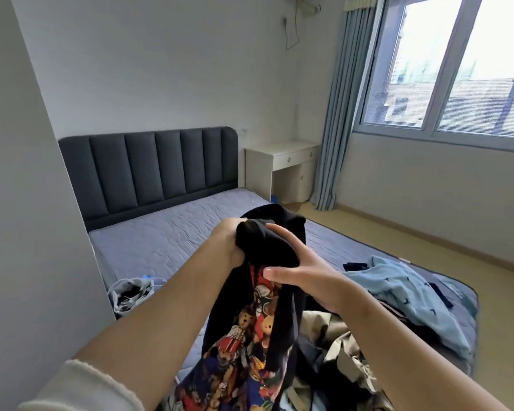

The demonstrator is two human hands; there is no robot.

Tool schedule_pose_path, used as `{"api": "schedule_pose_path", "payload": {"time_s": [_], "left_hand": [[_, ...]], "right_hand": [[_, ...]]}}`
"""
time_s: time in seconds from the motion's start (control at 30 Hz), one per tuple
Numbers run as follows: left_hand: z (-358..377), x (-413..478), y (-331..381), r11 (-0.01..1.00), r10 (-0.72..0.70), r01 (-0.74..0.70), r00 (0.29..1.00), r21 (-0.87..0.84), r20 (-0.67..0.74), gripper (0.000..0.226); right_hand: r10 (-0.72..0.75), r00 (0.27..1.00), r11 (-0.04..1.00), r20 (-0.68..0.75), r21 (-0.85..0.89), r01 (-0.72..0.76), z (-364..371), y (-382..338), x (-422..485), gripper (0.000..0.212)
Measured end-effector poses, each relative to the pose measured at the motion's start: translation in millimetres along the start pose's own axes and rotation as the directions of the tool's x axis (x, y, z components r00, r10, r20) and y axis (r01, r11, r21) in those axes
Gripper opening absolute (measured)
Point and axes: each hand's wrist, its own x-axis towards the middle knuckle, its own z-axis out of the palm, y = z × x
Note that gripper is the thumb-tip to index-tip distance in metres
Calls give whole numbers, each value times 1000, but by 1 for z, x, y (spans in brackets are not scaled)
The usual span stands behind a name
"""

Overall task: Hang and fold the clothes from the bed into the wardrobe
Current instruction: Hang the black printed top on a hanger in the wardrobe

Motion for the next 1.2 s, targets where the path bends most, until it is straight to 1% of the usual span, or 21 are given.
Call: {"api": "schedule_pose_path", "payload": {"time_s": [0.03, 0.07, 0.1, 0.13, 0.17, 0.2, 0.27, 0.3, 0.37, 0.4, 0.47, 0.53, 0.63, 0.7, 0.77, 0.8, 0.9, 0.97, 1.03, 1.13, 1.2], "left_hand": [[5, -3, 3, 992, -15, 21, 999, -123, 45, 36], [7, -5, 3, 977, 13, 13, 993, -213, 119, 40], [7, -5, 1, 966, 61, -6, 977, -258, 206, 41], [6, -6, -3, 971, 98, -34, 960, -238, 261, 34], [5, -10, -5, 982, 122, -66, 939, -178, 322, 21], [1, -11, -9, 987, 145, -107, 916, -119, 375, 20], [-10, -10, -13, 983, 156, -184, 886, 24, 437, 40], [-15, -9, -15, 954, 179, -258, 899, 155, 399, 43], [-24, -8, -16, 812, 325, -414, 906, 412, 270, 38], [-29, -6, -16, 750, 411, -457, 888, 478, 204, 33], [-42, -2, -14, 741, 487, -457, 870, 492, 76, 24], [-57, -1, -11, 807, 438, -402, 899, 432, 18, 16], [-79, -7, -5, 902, 318, -304, 948, 305, 2, 14], [-95, -16, 0, 930, 282, -272, 959, 246, -6, 12], [-113, -28, 3, 906, 304, -275, 952, 322, -43, 9], [-122, -33, 3, 855, 338, -273, 938, 440, -75, 13], [-146, -52, -5, 595, 494, -140, 841, 791, -222, 11], [-162, -69, -17, 454, 576, 36, 751, 891, -324, 7], [-184, -92, -36, 376, 590, 266, 670, 888, -451, 22], [-215, -136, -62, 454, 481, 513, 547, 728, -685, 22], [-227, -170, -72, 639, 334, 540, 447, 547, -830, 16]], "right_hand": [[-3, 996, 1000, -84, -21, 2, 1, 1, 4, 56], [29, 985, 997, -173, 70, -17, 1, 2, 7, 39], [112, 966, 969, -231, 240, -55, 0, 1, 10, 27], [219, 946, 902, -238, 418, -104, -1, 2, 13, 22], [305, 926, 828, -224, 542, -141, -3, 3, 15, 24], [359, 908, 777, -215, 608, -164, -4, 5, 18, 29], [381, 899, 751, -217, 640, -164, -2, 5, 22, 38], [375, 901, 753, -219, 639, -158, 1, 5, 26, 39], [358, 908, 770, -215, 619, -157, 9, 2, 34, 39], [349, 915, 779, -204, 605, -163, 12, 0, 38, 39], [324, 928, 818, -182, 548, -178, 18, -5, 47, 36], [292, 937, 866, -194, 470, -172, 25, -6, 58, 29], [220, 944, 928, -245, 350, -125, 35, -8, 75, 22], [179, 945, 945, -273, 317, -87, 43, -7, 85, 19], [132, 947, 953, -292, 300, -40, 54, -4, 90, 17], [100, 951, 955, -293, 297, -9, 61, -3, 91, 19], [12, 978, 951, -209, 303, 53, 87, -4, 92, 32], [-36, 993, 945, -108, 318, 69, 105, -8, 88, 38], [-76, 997, 929, -26, 362, 80, 121, -12, 85, 41], [-133, 986, 900, 104, 430, 77, 145, -20, 82, 44], [-156, 971, 890, 180, 453, 59, 168, -26, 78, 42]]}}
